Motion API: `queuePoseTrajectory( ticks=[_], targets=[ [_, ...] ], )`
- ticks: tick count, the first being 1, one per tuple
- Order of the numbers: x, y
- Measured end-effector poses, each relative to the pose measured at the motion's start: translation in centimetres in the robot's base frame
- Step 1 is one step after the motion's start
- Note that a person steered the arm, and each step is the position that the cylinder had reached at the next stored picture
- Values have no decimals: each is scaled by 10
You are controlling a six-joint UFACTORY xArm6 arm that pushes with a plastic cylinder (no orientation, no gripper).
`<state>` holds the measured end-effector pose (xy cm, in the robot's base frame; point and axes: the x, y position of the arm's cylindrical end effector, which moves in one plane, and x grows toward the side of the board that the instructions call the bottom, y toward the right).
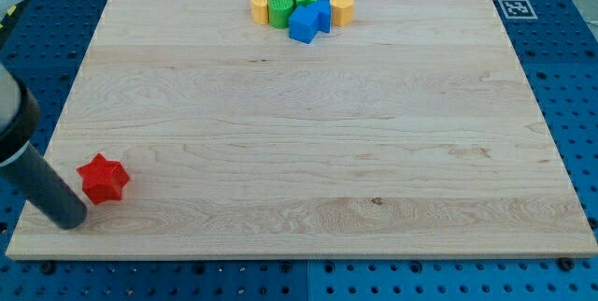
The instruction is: Move the red star bottom left to the blue cube
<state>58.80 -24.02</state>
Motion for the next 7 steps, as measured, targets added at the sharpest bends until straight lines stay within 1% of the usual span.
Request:
queuePoseTrajectory(
  ticks=[3, 5, 6, 7],
  targets=[
    [-63, 28],
    [-62, 85],
    [-62, 104],
    [-69, 109]
  ],
)
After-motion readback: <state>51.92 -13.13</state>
